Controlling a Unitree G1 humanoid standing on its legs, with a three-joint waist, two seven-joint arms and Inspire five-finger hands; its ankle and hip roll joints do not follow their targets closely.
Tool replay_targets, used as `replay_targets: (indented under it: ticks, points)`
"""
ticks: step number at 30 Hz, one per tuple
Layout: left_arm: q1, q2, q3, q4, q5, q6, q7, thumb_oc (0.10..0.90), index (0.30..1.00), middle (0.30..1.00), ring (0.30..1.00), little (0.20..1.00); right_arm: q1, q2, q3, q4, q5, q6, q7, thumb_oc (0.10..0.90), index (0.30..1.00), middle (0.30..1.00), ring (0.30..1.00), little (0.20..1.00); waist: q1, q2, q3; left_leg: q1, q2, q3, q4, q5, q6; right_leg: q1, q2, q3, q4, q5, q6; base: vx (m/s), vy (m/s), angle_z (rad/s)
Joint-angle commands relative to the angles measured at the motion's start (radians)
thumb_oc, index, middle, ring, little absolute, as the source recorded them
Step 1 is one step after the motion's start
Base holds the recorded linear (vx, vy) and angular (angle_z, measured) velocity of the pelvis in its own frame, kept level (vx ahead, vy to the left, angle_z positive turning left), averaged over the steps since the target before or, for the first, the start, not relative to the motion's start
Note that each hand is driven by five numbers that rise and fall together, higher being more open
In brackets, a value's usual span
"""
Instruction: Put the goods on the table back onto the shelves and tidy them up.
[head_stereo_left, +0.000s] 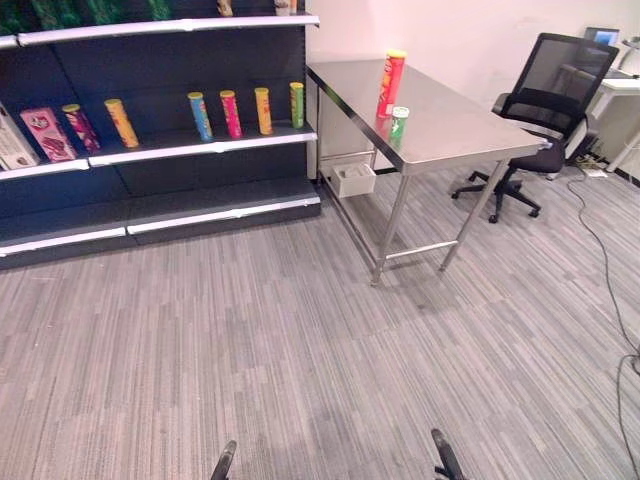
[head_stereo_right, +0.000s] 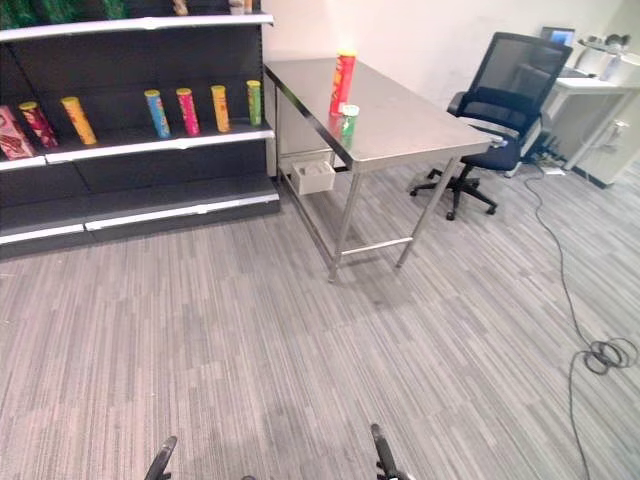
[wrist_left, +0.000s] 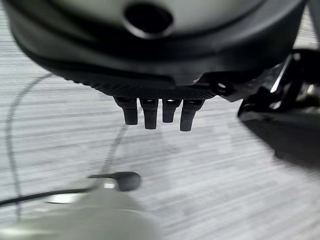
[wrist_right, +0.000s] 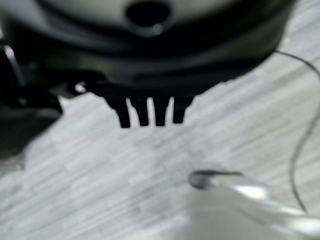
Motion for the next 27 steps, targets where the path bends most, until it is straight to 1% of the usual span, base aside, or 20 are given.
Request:
replay_targets:
  ticks: [1,6,16,18,19,20,21,23,24,25,26,27]
  points:
    - [-0.074,0.01,0.013,-0.028,-0.007,-0.05,0.007,0.8,0.9,0.9,0.9,0.9,-0.051,-0.061,0.008,-0.037,0.031,-0.039,-0.022,0.8,0.9,0.9,0.9,0.9,-0.019,-0.009,0.043,0.063,0.041,-0.039,-0.024,-0.061,-0.079,0.06,-0.051,0.015,-0.122,0.044,0.106,0.0,0.0,0.0]
    - [-0.078,0.012,0.014,-0.025,0.004,-0.048,0.012,0.8,0.9,0.9,0.9,0.9,-0.05,-0.065,0.017,-0.041,0.016,-0.038,-0.021,0.8,0.9,0.9,0.9,0.9,-0.02,-0.009,0.042,0.066,0.043,-0.04,-0.024,-0.062,-0.08,0.06,-0.048,0.018,-0.122,0.041,0.104,0.0,-0.002,-0.01]
    - [-0.096,0.01,0.013,-0.01,0.007,-0.044,0.03,0.8,0.9,0.9,0.9,0.9,-0.066,-0.075,0.042,-0.032,-0.017,-0.029,-0.025,0.8,0.9,0.9,0.9,0.9,-0.009,-0.014,0.067,0.057,0.061,-0.038,-0.024,-0.043,-0.09,0.044,-0.032,0.017,-0.122,0.041,0.098,-0.01,-0.067,-0.01]
    - [-0.102,0.01,0.016,-0.011,-0.008,-0.045,0.031,0.8,0.9,0.9,0.9,0.9,-0.075,-0.079,0.051,-0.032,-0.022,-0.03,-0.024,0.8,0.9,0.9,0.9,0.9,-0.007,-0.021,0.084,0.028,0.068,-0.051,0.025,-0.051,-0.096,0.04,-0.028,0.013,-0.122,0.04,0.091,-0.01,-0.113,-0.01]
    - [-0.102,0.01,0.016,-0.011,-0.008,-0.045,0.031,0.8,0.9,0.9,0.9,0.9,-0.075,-0.079,0.051,-0.032,-0.022,-0.03,-0.024,0.8,0.9,0.9,0.9,0.9,-0.007,-0.021,0.084,0.027,0.068,-0.051,0.025,-0.051,-0.096,0.04,-0.028,0.013,-0.122,0.04,0.091,-0.04,-0.077,0.0]
    - [-0.106,0.011,0.013,-0.015,-0.014,-0.044,0.033,0.8,0.9,0.9,0.9,0.9,-0.079,-0.082,0.054,-0.04,-0.021,-0.031,-0.025,0.8,0.9,0.9,0.9,0.9,-0.007,-0.026,0.096,0.001,0.07,-0.058,0.065,-0.058,-0.099,0.035,-0.027,0.013,-0.122,0.042,0.086,-0.08,-0.127,0.01]
    - [-0.12,0.011,0.006,-0.019,-0.018,-0.044,0.037,0.8,0.9,0.9,0.9,0.9,-0.086,-0.089,0.055,-0.039,-0.014,-0.034,-0.029,0.8,0.9,0.9,0.9,0.9,-0.007,-0.034,0.122,-0.049,0.069,-0.067,0.147,-0.069,-0.11,0.031,-0.027,0.006,-0.122,0.04,0.077,-0.08,-0.127,0.07]
    - [-0.121,0.011,0.006,-0.019,-0.018,-0.044,0.037,0.8,0.9,0.9,0.9,0.9,-0.087,-0.089,0.055,-0.039,-0.014,-0.034,-0.029,0.8,0.9,0.9,0.9,0.9,-0.009,-0.034,0.121,-0.052,0.069,-0.068,0.151,-0.07,-0.11,0.03,-0.026,0.005,-0.122,0.04,0.077,-0.03,-0.089,0.09]
    - [-0.13,0.008,0.002,-0.021,-0.026,-0.044,0.038,0.8,0.9,0.9,0.9,0.9,-0.09,-0.094,0.056,-0.035,-0.014,-0.034,-0.033,0.8,0.9,0.9,0.9,0.9,-0.006,-0.04,0.142,-0.104,0.07,-0.076,0.251,-0.062,-0.126,0.039,-0.023,-0.006,-0.118,0.032,0.065,-0.02,-0.253,0.1]
    - [-0.141,0.002,0.0,-0.037,-0.059,-0.047,0.042,0.8,0.9,0.9,0.9,0.9,-0.073,-0.104,0.046,-0.057,-0.003,-0.039,-0.035,0.8,0.9,0.9,0.9,0.9,-0.001,-0.054,0.183,-0.233,0.09,-0.075,0.483,0.027,-0.133,0.056,-0.021,-0.027,-0.11,0.028,0.04,-0.02,-0.253,0.23]
    - [-0.141,0.002,0.0,-0.037,-0.059,-0.047,0.042,0.8,0.9,0.9,0.9,0.9,-0.073,-0.104,0.046,-0.057,-0.003,-0.039,-0.035,0.8,0.9,0.9,0.9,0.9,-0.002,-0.054,0.182,-0.234,0.09,-0.075,0.483,0.027,-0.133,0.055,-0.021,-0.027,-0.11,0.028,0.04,0.02,-0.209,0.74]
    - [-0.142,-0.005,0.006,-0.041,-0.093,-0.052,0.054,0.8,0.9,0.9,0.9,0.9,-0.076,-0.106,0.048,-0.05,0.0,-0.037,-0.042,0.8,0.9,0.9,0.9,0.9,0.006,-0.055,0.192,-0.267,0.081,-0.071,0.497,0.038,-0.123,0.067,-0.018,-0.031,-0.111,0.017,0.034,0.1,-0.056,0.78]
